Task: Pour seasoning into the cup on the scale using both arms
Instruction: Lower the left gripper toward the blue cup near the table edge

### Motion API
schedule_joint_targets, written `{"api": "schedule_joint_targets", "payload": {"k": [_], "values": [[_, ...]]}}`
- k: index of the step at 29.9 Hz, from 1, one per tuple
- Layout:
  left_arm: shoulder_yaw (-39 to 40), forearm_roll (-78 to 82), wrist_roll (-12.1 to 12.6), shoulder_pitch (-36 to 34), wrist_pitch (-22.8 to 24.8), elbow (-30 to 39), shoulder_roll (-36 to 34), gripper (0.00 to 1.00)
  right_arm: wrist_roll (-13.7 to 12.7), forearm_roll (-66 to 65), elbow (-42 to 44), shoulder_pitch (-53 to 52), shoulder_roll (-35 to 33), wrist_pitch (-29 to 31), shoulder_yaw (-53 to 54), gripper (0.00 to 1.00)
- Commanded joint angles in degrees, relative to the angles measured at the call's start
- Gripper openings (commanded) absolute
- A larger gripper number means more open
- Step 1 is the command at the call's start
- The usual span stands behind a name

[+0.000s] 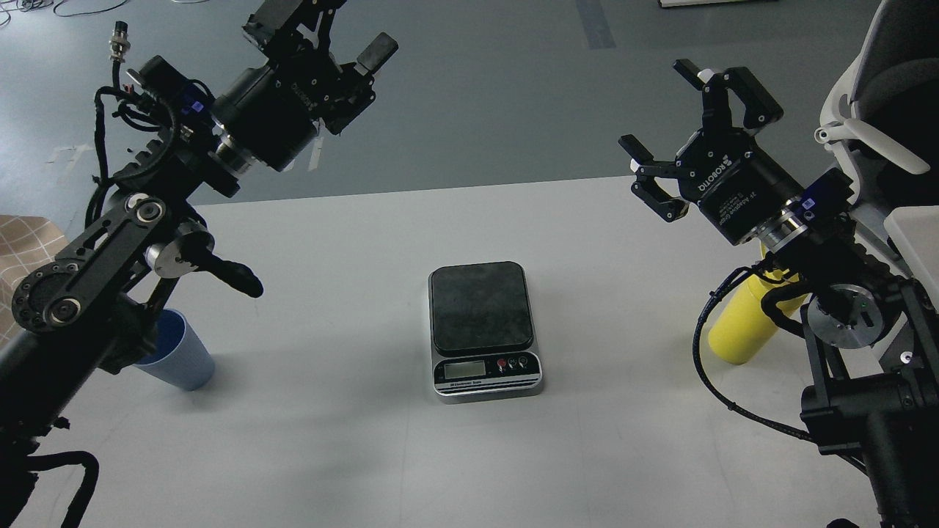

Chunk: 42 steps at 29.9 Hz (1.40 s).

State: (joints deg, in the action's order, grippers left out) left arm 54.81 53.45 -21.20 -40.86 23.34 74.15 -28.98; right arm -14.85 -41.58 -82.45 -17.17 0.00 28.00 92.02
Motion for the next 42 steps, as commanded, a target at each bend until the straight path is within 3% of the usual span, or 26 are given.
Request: {"api": "schedule_joint_targets", "payload": {"k": [1,6,9,12,16,28,37,41,42], "values": [[0.0,2.4,-1.0,0.2,1.1,3.5,-5.7,0.99,0.0,0.0,-0.2,0.0,0.0,0.0,0.0,1.0],[-1.5,2.8,-1.6,1.0,2.4,7.8,-17.1,0.99,0.0,0.1,-0.3,0.2,0.0,0.0,0.0,1.0],[-1.7,3.1,-1.8,1.0,2.6,7.9,-19.2,0.99,0.0,0.2,-0.3,0.2,0.0,0.0,0.0,1.0],[-3.7,10.4,-4.3,2.0,3.2,7.8,-24.8,0.99,0.0,0.3,-0.3,0.3,0.0,0.0,0.0,1.0],[-5.6,19.5,-6.8,3.1,2.3,7.3,-27.1,0.99,0.0,0.3,-0.2,0.5,0.0,0.0,0.0,1.0],[-5.9,28.5,-6.8,12.7,-4.0,6.9,-43.4,0.99,0.0,0.3,0.1,1.7,0.0,0.0,0.4,1.0],[-7.5,28.8,-6.8,18.2,-4.6,5.2,-50.3,0.99,0.0,0.4,-0.2,1.8,0.0,0.0,0.5,1.0],[-13.5,28.8,-6.8,18.2,-9.5,4.5,-51.8,0.98,0.0,0.4,-0.3,2.2,0.0,0.0,0.4,1.0],[-17.2,28.8,-6.8,18.2,-13.1,4.4,-52.8,0.99,0.1,0.4,-0.3,2.4,0.0,0.0,0.4,1.0]]}}
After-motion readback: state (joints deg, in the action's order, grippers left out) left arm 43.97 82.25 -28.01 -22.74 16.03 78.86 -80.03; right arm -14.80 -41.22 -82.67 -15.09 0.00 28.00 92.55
